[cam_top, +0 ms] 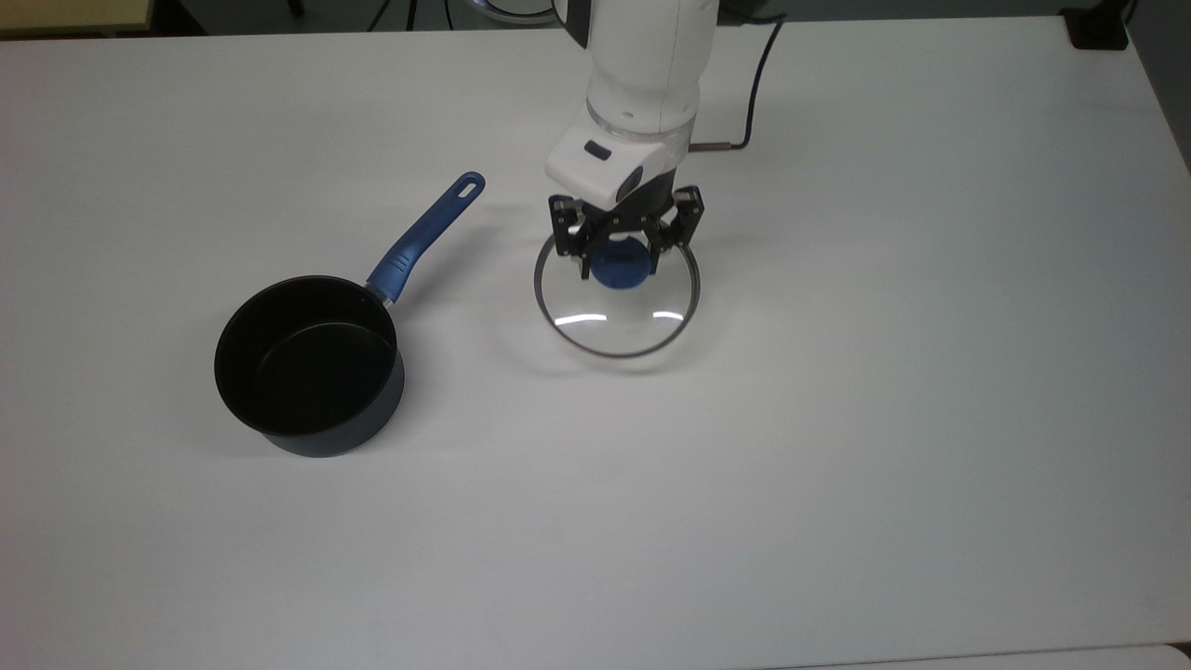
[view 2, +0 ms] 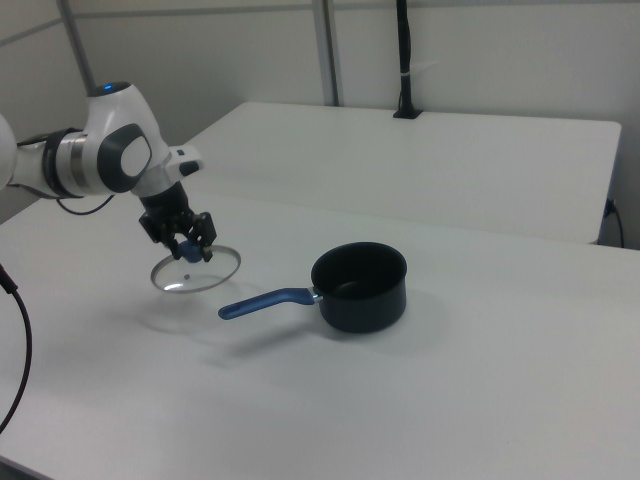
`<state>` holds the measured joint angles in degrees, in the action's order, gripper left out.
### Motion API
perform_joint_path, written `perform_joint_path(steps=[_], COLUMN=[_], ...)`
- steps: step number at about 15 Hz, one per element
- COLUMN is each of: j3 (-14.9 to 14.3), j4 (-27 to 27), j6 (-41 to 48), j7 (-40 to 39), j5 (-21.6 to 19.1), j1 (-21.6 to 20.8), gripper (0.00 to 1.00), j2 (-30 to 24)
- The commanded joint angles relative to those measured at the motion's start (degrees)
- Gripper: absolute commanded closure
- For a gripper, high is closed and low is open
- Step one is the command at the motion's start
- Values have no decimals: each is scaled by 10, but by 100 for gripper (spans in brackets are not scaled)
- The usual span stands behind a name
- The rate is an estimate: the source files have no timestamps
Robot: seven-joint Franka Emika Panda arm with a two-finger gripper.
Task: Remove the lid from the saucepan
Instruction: 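Lower the held lid flat onto the table beside the saucepan handle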
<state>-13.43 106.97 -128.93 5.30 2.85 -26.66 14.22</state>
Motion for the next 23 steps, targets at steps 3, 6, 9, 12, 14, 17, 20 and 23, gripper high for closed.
perform_joint_path(steps=[3,6,9,12,14,17,20,23], j3=[20,38,48,48,55,83,89,107], j4=[105,136,159,178,198,229,242,256], j6=[-4,-6,-6,-6,-6,-6,-5,-5], j7=[0,-2,-12,-24,-34,-38,-38,-45], j5=[35,42,45,50,50,50,50,50], j1=[9,31,47,57,68,90,93,116], gripper=[32,32,32,32,32,32,32,32], j2=[-81,-109,-119,-133,-147,-174,-178,-178])
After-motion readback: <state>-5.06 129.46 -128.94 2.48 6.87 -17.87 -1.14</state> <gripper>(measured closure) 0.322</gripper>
